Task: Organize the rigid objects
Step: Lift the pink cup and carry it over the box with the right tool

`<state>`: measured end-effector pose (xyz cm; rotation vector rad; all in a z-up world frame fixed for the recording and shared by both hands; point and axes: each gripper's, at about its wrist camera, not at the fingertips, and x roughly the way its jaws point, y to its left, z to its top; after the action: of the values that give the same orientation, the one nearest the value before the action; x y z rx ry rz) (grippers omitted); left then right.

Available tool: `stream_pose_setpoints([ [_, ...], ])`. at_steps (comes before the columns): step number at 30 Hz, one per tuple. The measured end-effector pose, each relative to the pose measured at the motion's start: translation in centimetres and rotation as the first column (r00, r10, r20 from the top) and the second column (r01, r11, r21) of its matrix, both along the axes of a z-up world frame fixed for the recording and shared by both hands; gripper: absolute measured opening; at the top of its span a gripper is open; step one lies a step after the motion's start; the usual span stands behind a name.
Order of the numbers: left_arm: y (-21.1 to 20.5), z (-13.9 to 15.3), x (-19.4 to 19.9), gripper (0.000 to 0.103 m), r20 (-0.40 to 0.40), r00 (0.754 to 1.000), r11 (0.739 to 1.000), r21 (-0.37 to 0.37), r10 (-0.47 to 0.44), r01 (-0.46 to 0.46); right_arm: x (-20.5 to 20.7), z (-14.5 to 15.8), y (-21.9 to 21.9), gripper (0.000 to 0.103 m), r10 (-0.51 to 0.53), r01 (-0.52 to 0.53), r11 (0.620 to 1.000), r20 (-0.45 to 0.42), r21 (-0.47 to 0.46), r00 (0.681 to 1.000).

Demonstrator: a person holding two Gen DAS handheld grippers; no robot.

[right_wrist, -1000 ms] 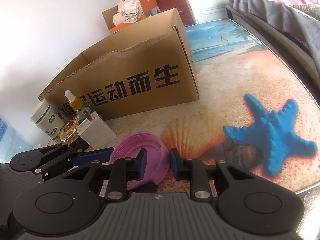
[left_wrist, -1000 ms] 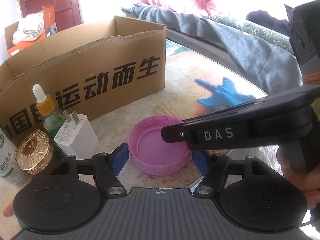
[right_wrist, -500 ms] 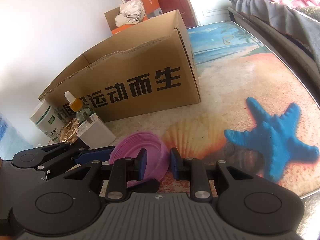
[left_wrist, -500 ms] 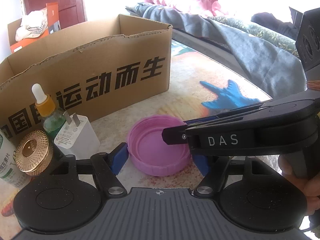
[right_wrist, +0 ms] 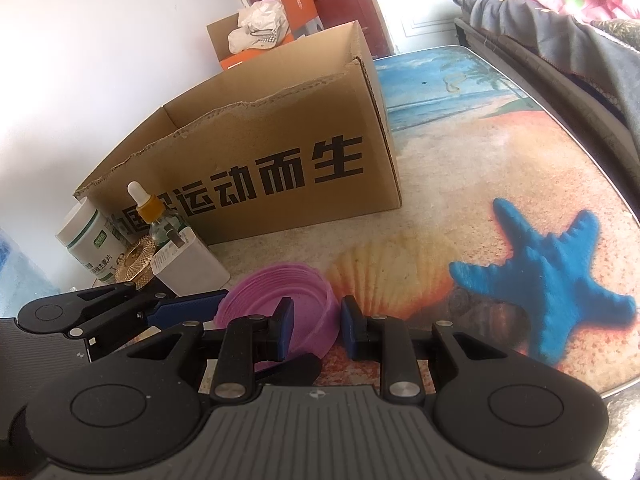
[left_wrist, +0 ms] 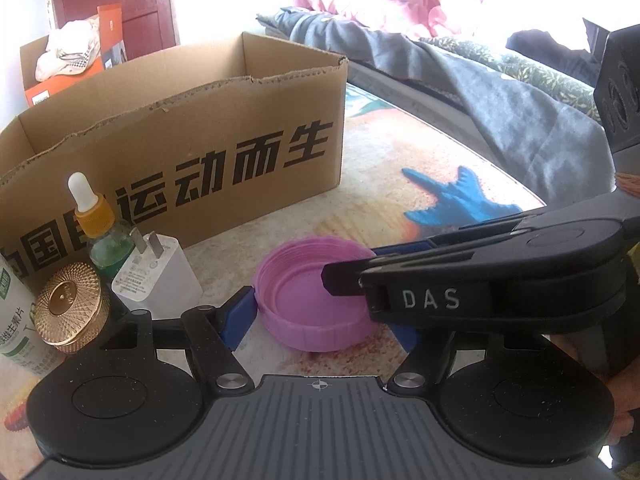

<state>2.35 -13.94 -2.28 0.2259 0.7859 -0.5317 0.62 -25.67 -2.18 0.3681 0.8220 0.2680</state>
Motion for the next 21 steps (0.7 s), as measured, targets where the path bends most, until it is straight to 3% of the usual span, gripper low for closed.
stream_pose_setpoints([
  [21, 1.0, 1.9, -1.6, 0.07, 0.06, 0.998, 0.999, -0.04, 0.008, -0.005, -1.5, 2.5, 0.4, 0.028, -0.008, 0.009, 1.0, 0.052, -0.011, 0.999],
])
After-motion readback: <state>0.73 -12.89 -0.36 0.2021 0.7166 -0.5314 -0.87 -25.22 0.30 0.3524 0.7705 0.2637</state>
